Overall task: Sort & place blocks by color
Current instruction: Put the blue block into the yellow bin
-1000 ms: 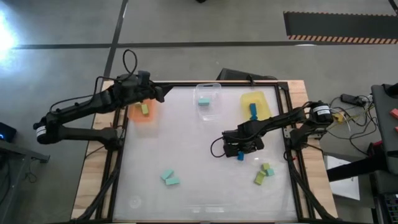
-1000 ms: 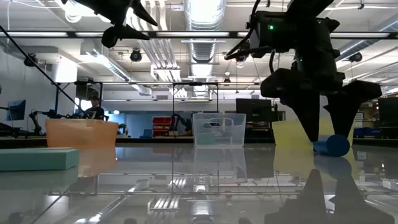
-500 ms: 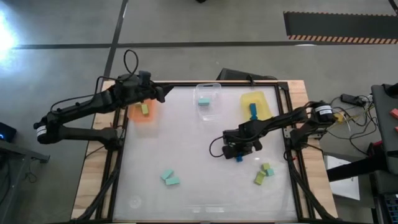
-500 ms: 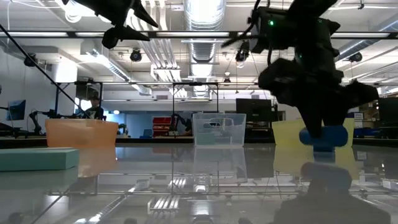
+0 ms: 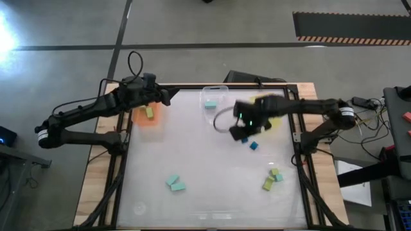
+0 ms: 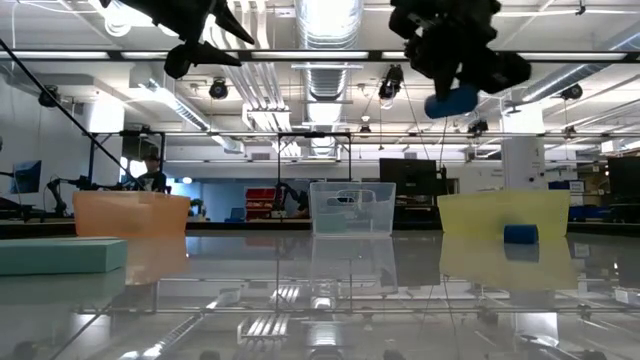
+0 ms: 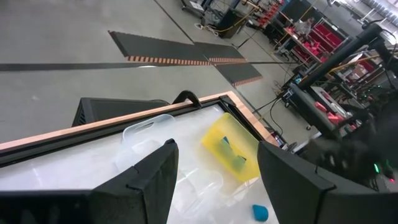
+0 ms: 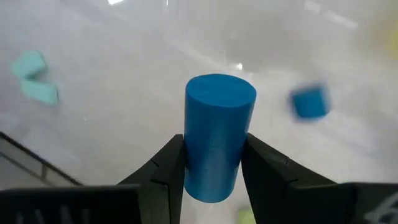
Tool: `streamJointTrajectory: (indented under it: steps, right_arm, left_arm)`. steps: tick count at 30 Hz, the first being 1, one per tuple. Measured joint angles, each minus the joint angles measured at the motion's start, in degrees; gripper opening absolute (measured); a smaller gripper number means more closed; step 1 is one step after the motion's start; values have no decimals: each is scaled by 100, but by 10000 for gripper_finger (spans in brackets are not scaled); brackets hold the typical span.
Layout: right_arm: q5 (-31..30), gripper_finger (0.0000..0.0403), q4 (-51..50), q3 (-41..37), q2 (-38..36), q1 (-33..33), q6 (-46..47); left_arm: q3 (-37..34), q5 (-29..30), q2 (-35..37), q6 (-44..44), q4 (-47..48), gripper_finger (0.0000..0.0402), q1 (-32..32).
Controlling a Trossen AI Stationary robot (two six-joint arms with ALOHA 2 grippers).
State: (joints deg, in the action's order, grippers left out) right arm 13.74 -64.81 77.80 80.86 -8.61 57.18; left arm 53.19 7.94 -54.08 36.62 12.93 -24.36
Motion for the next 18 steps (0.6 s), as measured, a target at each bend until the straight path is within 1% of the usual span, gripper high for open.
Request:
streamJointTrajectory:
  steps: [4,8,10,14,18]
  right_arm:
    - [-33,115,-261,299,2,-846,-911]
    - [-33,115,-513,280,10,-1696,-1799]
    - [-35,115,-720,144,15,-2153,-2212]
    - [-75,115,-685,-313,20,-3011,-2976]
    - [-72,115,-617,-844,22,-3643,-3493]
  left_arm:
    - [0,0,0,44,-2,203,2]
    - [0,0,0,59,-1,203,2]
    - [0,0,0,66,-2,203,2]
    - [0,0,0,70,-2,203,2]
    - [0,0,0,70,-2,203,2]
